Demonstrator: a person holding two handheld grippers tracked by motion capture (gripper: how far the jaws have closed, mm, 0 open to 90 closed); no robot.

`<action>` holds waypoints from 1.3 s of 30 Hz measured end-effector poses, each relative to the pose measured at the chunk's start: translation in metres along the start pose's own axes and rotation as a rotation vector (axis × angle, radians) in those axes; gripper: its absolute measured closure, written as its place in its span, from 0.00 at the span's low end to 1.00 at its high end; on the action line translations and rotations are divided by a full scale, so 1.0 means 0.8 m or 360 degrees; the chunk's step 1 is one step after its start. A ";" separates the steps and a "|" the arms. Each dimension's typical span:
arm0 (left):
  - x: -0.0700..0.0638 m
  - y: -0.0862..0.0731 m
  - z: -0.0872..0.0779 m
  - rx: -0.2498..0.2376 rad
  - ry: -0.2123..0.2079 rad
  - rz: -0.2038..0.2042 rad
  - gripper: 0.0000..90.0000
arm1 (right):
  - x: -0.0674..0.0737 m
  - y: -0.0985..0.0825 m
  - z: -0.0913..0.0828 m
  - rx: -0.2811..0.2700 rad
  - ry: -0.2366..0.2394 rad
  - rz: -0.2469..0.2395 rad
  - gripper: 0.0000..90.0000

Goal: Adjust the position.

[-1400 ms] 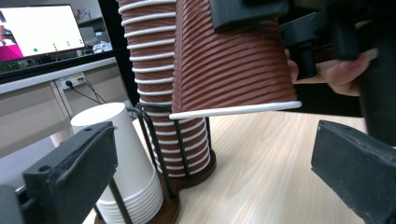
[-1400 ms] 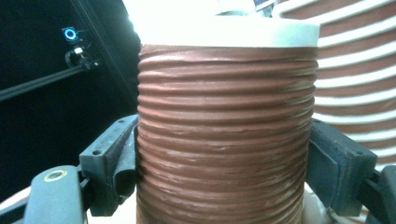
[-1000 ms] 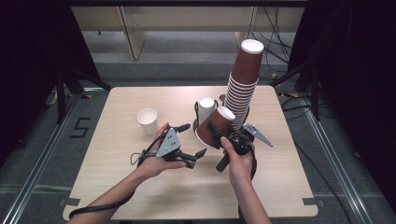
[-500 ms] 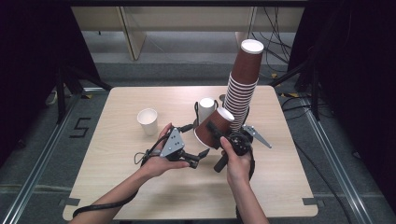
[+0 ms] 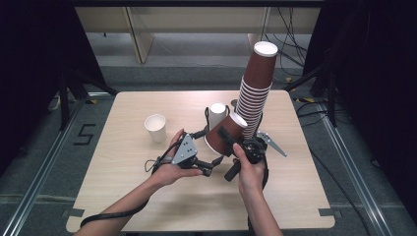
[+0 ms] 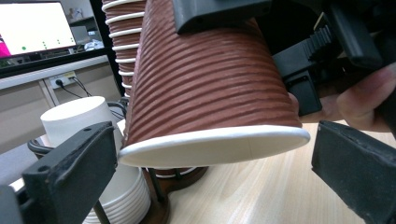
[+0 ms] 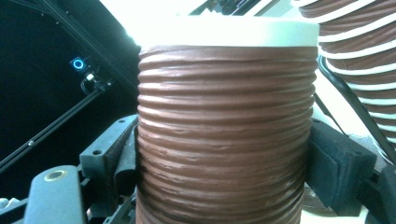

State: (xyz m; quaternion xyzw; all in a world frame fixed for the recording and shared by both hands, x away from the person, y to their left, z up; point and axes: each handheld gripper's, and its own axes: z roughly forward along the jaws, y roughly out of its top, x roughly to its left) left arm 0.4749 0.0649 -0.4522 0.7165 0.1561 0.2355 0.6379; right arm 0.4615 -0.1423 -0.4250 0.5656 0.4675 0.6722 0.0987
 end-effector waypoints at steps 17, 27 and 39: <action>0.001 -0.001 0.009 -0.0006 -0.0001 0.0031 0.00 | 0.002 -0.006 0.000 0.0011 0.0031 0.0094 0.22; 0.000 -0.003 0.017 -0.0010 0.0006 0.0037 0.00 | 0.003 -0.010 0.000 0.0017 0.0038 0.0121 0.22; 0.000 -0.002 0.015 -0.0032 -0.0012 0.0057 0.08 | 0.003 -0.008 0.001 0.0030 0.0042 0.0102 0.18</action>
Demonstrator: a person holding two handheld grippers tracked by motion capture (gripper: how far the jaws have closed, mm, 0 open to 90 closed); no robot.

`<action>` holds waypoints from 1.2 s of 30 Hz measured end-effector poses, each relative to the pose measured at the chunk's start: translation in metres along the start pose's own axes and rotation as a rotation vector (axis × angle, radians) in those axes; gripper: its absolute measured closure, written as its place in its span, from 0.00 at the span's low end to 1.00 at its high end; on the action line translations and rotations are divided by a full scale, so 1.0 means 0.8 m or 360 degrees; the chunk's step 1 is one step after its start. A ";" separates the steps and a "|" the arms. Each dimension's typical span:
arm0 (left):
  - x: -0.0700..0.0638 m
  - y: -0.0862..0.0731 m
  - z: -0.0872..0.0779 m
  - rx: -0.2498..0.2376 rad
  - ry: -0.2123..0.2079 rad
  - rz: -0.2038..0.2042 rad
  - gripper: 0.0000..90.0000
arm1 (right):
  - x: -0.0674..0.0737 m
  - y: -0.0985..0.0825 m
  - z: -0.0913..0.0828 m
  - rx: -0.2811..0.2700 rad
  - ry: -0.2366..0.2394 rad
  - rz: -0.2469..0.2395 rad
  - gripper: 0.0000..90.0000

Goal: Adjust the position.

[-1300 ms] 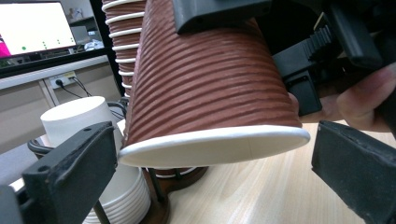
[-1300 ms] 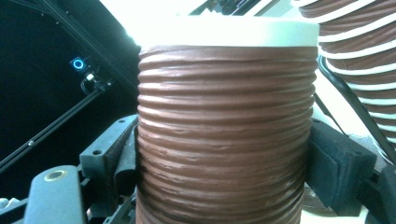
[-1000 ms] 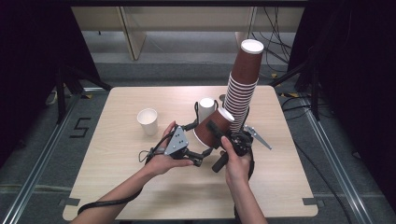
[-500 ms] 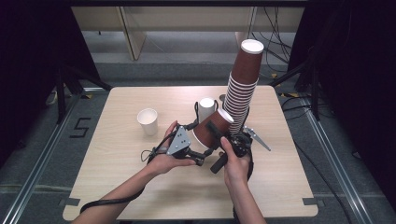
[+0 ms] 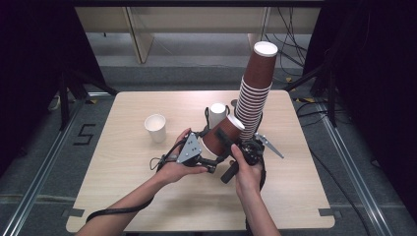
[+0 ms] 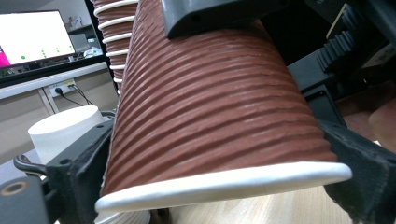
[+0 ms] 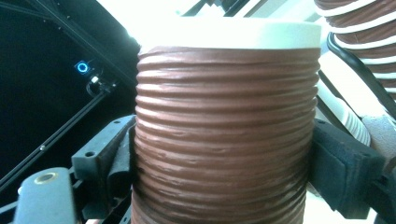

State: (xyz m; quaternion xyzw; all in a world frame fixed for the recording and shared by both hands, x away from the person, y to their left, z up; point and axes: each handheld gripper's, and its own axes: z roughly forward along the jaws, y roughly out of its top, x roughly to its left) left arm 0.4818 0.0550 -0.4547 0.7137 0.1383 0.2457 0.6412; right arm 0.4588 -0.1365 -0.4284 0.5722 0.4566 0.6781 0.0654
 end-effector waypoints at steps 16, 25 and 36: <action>0.006 0.003 -0.007 -0.0020 0.0006 -0.0007 0.11 | 0.003 0.003 -0.001 0.0024 0.0043 -0.0004 0.06; 0.011 0.002 -0.010 -0.0008 0.0029 0.0010 0.11 | 0.004 0.001 -0.003 0.0060 0.0014 -0.0037 0.01; 0.018 0.002 -0.016 0.0027 0.0038 0.0012 0.11 | 0.001 0.008 -0.022 0.0076 0.0002 -0.0106 0.00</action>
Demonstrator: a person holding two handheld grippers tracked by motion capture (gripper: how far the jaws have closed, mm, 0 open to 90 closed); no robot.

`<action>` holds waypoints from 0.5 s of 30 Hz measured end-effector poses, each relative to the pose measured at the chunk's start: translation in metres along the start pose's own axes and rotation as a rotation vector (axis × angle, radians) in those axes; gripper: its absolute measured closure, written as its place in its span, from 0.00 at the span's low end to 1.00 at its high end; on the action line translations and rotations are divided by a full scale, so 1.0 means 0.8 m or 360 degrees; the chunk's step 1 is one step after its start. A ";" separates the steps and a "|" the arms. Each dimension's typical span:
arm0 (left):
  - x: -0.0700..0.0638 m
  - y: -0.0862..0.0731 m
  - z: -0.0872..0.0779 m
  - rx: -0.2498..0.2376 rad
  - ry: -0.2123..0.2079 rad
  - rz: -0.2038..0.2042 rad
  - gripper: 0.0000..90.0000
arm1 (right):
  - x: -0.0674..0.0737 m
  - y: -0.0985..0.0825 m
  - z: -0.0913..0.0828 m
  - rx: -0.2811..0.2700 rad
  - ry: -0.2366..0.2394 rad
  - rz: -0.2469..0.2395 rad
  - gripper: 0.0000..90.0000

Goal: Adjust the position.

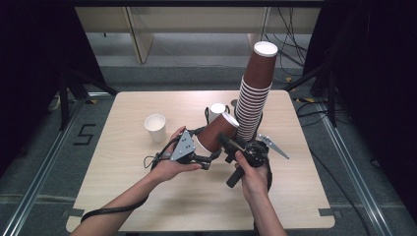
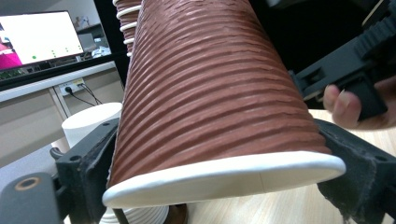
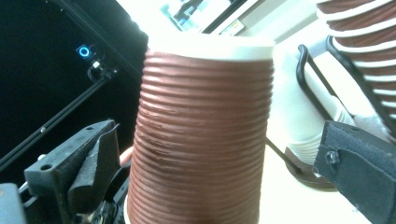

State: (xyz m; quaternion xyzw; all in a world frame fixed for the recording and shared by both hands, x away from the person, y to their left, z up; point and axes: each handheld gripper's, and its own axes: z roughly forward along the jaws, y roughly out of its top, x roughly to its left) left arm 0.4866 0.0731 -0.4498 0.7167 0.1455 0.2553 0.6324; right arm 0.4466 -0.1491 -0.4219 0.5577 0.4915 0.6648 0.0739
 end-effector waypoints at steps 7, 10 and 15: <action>0.013 0.003 -0.009 0.0035 0.0016 -0.0019 0.11 | -0.015 0.015 -0.020 0.0018 -0.0063 -0.0091 0.01; 0.016 0.004 -0.012 0.0049 0.0013 -0.0018 0.11 | -0.024 0.020 -0.025 0.0039 -0.0110 -0.0111 0.02; 0.023 0.009 -0.014 0.0094 -0.0009 0.0002 0.11 | -0.040 0.025 -0.032 0.0059 -0.0153 -0.0254 0.05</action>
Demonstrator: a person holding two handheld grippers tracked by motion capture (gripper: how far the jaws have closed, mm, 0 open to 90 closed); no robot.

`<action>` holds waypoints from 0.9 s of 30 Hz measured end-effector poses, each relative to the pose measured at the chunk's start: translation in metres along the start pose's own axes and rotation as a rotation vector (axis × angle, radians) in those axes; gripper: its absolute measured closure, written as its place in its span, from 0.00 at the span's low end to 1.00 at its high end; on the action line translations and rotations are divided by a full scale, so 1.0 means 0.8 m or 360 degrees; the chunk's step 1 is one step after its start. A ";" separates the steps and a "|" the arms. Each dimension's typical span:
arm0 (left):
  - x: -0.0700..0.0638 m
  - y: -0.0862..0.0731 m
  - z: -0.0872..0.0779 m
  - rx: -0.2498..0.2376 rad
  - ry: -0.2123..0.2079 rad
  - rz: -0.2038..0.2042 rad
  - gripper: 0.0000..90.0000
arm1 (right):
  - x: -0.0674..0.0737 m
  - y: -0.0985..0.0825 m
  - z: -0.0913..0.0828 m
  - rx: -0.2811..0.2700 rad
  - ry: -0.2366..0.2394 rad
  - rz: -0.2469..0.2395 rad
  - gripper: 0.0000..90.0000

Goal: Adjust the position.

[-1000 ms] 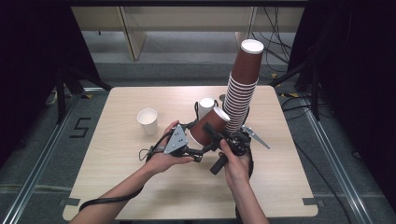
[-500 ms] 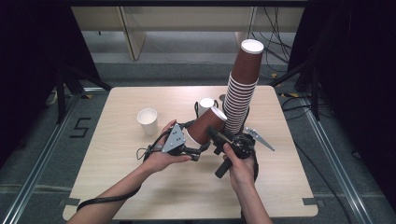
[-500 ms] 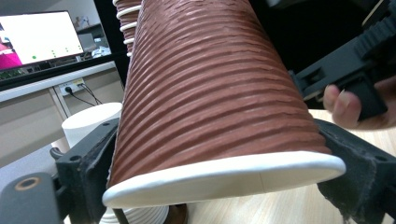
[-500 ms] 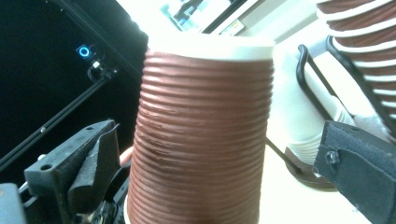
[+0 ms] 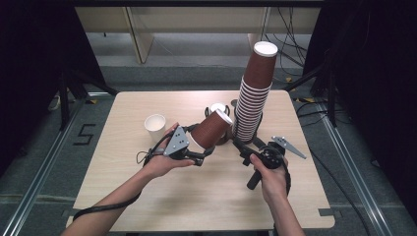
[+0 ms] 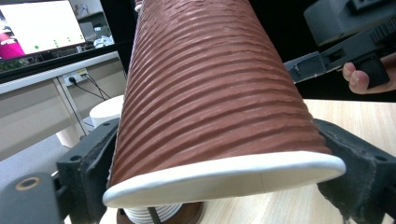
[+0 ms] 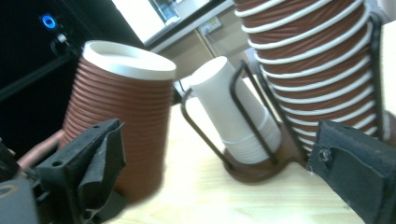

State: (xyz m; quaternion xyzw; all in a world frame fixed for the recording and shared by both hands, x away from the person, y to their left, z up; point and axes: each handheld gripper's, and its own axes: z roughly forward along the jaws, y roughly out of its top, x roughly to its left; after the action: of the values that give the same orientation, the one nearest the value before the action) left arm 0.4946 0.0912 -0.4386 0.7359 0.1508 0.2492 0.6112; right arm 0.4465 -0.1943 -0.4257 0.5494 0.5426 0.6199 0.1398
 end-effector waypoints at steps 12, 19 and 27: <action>0.021 0.015 -0.005 0.0201 -0.0095 0.0067 0.12 | -0.027 -0.003 0.002 0.0255 -0.0082 -0.0307 0.09; 0.031 0.023 -0.007 0.0246 -0.0126 0.0111 0.12 | -0.034 -0.002 0.007 0.0328 -0.0092 -0.0346 0.10; 0.037 0.023 -0.008 0.0314 -0.0183 0.0129 0.13 | -0.036 -0.001 0.010 0.0368 -0.0076 -0.0377 0.12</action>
State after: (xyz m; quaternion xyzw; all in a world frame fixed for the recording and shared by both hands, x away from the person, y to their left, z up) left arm 0.5144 0.1083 -0.4147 0.8110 0.1095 0.2152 0.5329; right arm 0.4629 -0.2120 -0.4432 0.5086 0.6677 0.5193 0.1606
